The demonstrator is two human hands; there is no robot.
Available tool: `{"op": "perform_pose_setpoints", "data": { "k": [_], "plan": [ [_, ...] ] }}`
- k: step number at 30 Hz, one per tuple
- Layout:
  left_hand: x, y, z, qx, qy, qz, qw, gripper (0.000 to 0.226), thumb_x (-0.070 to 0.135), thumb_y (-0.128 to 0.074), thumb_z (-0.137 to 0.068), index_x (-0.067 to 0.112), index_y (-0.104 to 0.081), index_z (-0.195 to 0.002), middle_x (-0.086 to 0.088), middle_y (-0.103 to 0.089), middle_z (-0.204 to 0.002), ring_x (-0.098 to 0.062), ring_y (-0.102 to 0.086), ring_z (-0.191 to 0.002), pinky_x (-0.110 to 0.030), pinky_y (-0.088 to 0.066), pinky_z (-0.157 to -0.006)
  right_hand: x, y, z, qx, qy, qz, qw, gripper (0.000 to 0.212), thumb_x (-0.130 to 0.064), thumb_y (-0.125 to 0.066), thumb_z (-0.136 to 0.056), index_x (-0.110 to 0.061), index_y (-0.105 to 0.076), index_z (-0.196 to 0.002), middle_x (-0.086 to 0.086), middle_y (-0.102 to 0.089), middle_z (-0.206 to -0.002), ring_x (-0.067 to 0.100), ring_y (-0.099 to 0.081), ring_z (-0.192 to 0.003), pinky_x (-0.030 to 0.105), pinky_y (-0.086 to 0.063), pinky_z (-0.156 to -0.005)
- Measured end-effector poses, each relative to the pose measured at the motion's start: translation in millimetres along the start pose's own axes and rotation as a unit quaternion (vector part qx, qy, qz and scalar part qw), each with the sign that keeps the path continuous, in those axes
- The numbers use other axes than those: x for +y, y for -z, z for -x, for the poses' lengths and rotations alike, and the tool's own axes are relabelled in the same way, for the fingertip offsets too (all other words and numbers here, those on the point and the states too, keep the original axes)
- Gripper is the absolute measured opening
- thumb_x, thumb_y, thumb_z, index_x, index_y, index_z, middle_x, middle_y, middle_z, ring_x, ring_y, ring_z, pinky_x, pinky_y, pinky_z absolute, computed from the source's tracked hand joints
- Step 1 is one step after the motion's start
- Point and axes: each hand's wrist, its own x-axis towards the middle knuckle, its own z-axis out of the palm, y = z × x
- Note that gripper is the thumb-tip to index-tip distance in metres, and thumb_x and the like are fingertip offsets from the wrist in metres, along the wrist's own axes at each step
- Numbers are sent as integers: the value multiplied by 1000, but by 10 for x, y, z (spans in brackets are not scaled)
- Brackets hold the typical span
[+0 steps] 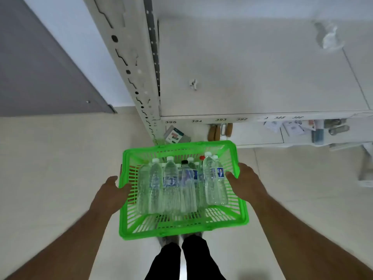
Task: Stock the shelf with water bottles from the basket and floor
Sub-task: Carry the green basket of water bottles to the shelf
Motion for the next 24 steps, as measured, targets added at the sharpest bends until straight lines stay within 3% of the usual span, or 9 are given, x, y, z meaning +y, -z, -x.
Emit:
{"op": "perform_pose_setpoints", "data": {
  "k": [3, 5, 8, 12, 19, 24],
  "plan": [
    [-4, -172, -66, 22, 20, 35, 999, 78, 45, -68, -83, 9, -39, -145, -19, -53, -140, -35, -62, -113, -38, -46, -96, 161, -129, -103, 26, -41, -36, 998, 51, -48, -57, -90, -16, -53, -129, 15, -62, -123, 36, -58, -115, 42, -48, -97],
    [-60, -289, -120, 32, 36, 44, 998, 59, 32, -69, -88, 6, -48, -136, -16, -63, -119, -31, -63, -99, -34, -45, -83, 256, -221, -137, 19, -68, -42, 997, 49, -44, -58, -92, -14, -53, -130, 15, -62, -124, 36, -58, -116, 40, -48, -94],
    [-148, -421, -235, 38, 47, 49, 997, 39, 30, -68, -87, 6, -61, -117, -9, -66, -91, -25, -60, -74, -32, -43, -68, 375, -382, -237, 13, -79, -55, 995, 44, -41, -59, -93, -11, -52, -124, 14, -64, -117, 35, -62, -108, 36, -48, -82],
    [-260, -520, -388, 57, 62, 44, 995, 35, 33, -65, -90, 3, -62, -108, -16, -65, -91, -33, -61, -81, -35, -45, -71, 476, -523, -407, 8, -108, -81, 991, 41, -35, -57, -96, -3, -52, -122, 17, -65, -108, 35, -62, -100, 30, -36, -72],
    [-290, -590, -494, 69, 63, 48, 995, 35, 34, -56, -96, -1, -58, -99, -17, -60, -83, -35, -58, -78, -36, -42, -66, 571, -612, -609, 19, -148, -118, 982, 28, -33, -55, -98, -5, -52, -96, 3, -53, -76, 30, -54, -77, 32, -38, -68],
    [-278, -588, -469, 68, 61, 50, 995, 35, 35, -56, -97, 1, -58, -96, -17, -61, -82, -35, -58, -76, -36, -42, -64, 595, -596, -638, -8, -167, -170, 971, 32, -36, -58, -97, -7, -53, -84, 7, -54, -73, 21, -51, -62, 30, -38, -55]
  ]
}}
